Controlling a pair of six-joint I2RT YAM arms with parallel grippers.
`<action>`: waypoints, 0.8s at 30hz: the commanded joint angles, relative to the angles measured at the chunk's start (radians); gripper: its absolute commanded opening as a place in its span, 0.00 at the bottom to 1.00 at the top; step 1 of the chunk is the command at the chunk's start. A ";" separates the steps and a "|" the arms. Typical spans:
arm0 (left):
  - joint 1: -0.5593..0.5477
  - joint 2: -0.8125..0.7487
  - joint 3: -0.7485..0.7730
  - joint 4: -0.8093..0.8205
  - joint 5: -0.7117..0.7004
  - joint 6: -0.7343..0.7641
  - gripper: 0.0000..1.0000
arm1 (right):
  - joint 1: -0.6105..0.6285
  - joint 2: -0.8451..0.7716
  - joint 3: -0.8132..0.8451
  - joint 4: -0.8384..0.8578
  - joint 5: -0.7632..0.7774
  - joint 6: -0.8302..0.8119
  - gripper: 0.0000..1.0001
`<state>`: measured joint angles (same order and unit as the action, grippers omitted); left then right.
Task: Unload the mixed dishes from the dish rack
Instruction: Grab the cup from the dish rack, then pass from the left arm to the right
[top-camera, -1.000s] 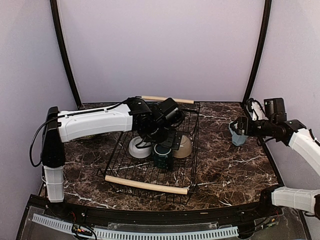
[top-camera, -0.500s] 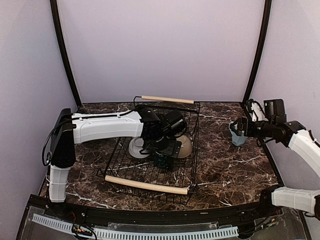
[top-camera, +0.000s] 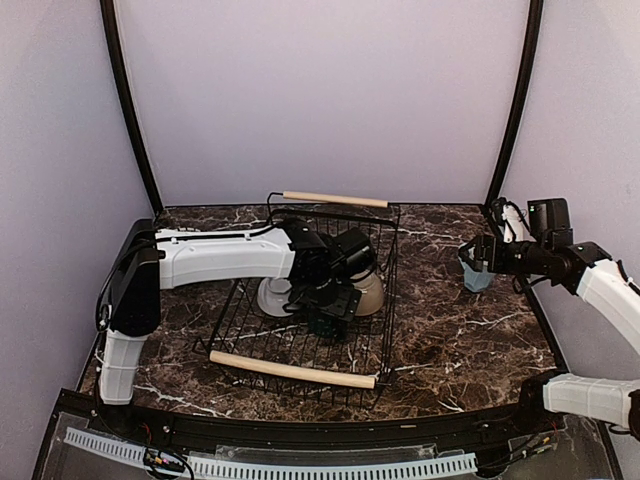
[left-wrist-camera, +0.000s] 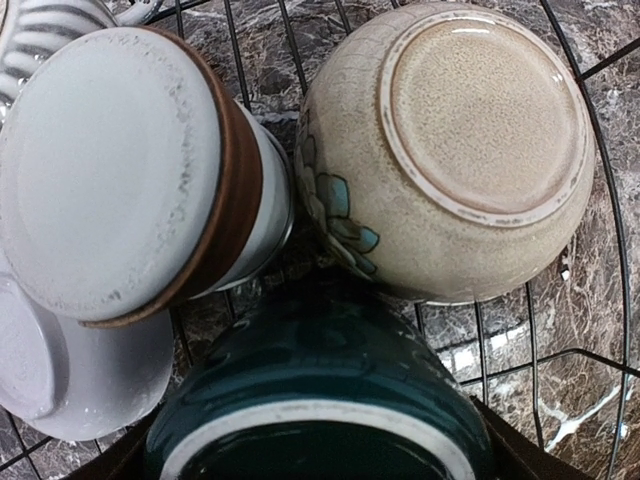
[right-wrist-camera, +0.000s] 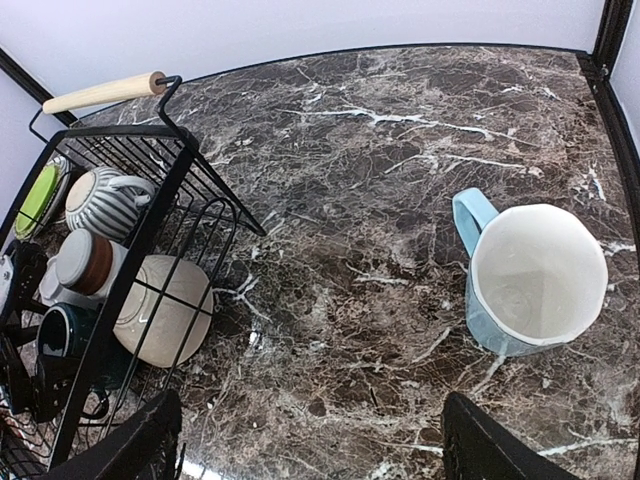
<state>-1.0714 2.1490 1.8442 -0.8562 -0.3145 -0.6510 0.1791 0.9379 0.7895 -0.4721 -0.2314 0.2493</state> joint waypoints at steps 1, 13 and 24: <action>-0.007 -0.014 0.060 -0.076 -0.011 0.032 0.80 | 0.005 -0.008 0.003 0.009 -0.016 0.018 0.87; -0.008 -0.234 -0.014 0.001 0.040 0.081 0.52 | 0.007 -0.019 0.005 0.020 -0.067 0.057 0.87; 0.006 -0.576 -0.324 0.418 0.150 0.133 0.49 | 0.087 0.005 -0.046 0.259 -0.307 0.262 0.86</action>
<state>-1.0718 1.7142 1.6218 -0.6857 -0.2195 -0.5514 0.2054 0.9314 0.7704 -0.3721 -0.4145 0.3920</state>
